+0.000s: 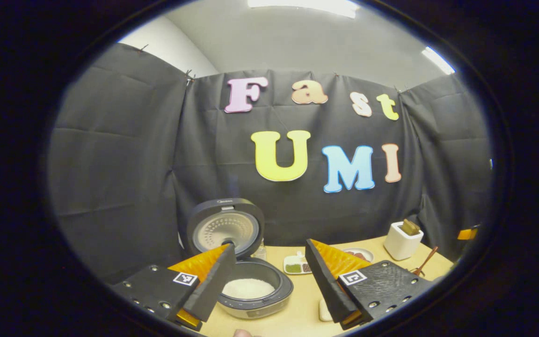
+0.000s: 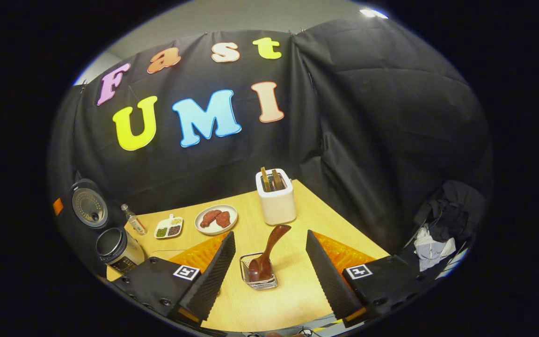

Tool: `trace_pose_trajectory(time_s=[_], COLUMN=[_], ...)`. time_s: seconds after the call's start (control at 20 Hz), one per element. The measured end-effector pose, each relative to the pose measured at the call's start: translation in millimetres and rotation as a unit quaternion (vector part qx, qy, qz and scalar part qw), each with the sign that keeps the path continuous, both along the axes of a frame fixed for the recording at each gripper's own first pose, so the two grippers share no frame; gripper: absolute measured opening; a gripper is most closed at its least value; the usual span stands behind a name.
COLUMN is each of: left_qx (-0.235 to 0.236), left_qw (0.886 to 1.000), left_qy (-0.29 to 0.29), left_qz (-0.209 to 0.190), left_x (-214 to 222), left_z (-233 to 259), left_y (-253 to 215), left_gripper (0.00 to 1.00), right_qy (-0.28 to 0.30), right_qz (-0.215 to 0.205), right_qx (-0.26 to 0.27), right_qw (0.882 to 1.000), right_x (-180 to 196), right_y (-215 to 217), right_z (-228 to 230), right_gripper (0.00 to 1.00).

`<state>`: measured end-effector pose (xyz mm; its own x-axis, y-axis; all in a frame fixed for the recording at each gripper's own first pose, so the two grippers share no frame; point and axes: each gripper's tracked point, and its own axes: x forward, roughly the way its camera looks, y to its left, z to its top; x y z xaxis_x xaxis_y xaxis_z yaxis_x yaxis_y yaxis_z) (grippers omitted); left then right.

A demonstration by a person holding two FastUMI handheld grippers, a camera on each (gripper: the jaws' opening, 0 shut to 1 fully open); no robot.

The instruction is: Close the left gripper, press the button to open the rice cooker; take a wooden spoon from the chopstick holder with the right hand, scoop a spoonful of rice and pour it into the rice cooker, then put the wooden spoon back into the chopstick holder.

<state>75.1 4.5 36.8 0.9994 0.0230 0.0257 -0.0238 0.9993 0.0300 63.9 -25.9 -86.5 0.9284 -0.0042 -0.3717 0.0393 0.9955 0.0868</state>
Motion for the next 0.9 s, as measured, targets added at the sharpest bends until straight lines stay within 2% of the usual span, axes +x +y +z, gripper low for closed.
trace_pose_trajectory(time_s=[0.15,0.35,0.55,0.6,0.65,0.9], left_qx=[-0.013,-0.016,-0.069,-0.08,-0.086,-0.092], left_qw=[0.999,0.997,0.989,0.988,0.988,0.99], left_qy=[0.017,0.033,0.076,0.08,0.077,0.084], left_qz=[-0.042,-0.067,-0.103,-0.11,-0.105,-0.065], left_x=[15,24,33,34,36,44], left_z=[-14,-30,-64,-67,-66,-71], left_y=[-6,6,1,-3,-2,-8], left_gripper=[0.93,0.92,0.94,0.94,0.94,0.94], right_qy=[0.018,0.056,0.093,0.1,0.106,0.129], right_qz=[-0.011,-0.035,-0.037,-0.038,-0.039,-0.053], right_qx=[0.002,0.029,0.045,0.05,0.057,0.107], right_qw=[1.0,0.997,0.994,0.993,0.992,0.984], right_x=[12,25,34,38,43,73], right_y=[13,24,29,27,25,16], right_z=[-9,-29,-58,-66,-74,-110], right_gripper=[0.98,0.97,0.98,0.93,0.98,0.98])
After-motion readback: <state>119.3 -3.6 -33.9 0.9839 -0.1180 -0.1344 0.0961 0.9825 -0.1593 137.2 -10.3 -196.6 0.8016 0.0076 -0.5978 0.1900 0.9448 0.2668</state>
